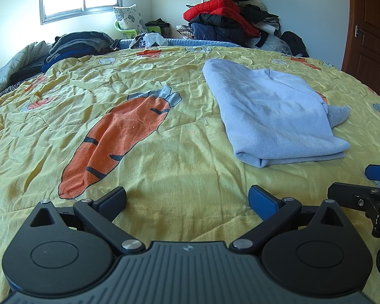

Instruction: Fold small clothes

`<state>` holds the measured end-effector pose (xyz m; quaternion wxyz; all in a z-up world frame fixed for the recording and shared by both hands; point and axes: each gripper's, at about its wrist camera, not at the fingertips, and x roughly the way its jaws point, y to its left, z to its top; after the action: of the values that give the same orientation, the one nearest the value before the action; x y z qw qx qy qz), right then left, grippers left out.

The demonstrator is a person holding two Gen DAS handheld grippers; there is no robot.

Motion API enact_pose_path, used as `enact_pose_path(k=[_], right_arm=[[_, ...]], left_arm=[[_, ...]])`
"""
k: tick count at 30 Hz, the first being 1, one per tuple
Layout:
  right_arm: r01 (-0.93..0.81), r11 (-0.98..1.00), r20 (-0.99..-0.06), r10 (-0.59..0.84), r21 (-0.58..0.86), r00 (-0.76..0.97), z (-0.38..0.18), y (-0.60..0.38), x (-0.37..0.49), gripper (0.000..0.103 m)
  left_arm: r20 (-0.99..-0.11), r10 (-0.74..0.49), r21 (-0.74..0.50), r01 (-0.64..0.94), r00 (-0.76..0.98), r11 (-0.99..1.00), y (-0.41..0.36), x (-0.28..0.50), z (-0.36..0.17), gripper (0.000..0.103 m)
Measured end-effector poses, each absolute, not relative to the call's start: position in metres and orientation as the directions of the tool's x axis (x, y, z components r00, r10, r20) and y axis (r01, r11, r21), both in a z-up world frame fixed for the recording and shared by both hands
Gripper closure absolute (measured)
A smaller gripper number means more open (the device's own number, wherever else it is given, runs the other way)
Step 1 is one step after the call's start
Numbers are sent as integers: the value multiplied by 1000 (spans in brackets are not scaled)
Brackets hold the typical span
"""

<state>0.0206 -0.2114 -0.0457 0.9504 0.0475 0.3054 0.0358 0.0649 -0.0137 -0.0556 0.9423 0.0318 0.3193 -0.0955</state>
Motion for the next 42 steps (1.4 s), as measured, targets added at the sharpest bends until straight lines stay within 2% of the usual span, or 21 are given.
enact_pose_path(k=[42], right_arm=[[-58,992,-581,111,110,806,-46,-209,21,0]], left_arm=[[-608,-160,-1,200,778,980,-14,65,-56,0]])
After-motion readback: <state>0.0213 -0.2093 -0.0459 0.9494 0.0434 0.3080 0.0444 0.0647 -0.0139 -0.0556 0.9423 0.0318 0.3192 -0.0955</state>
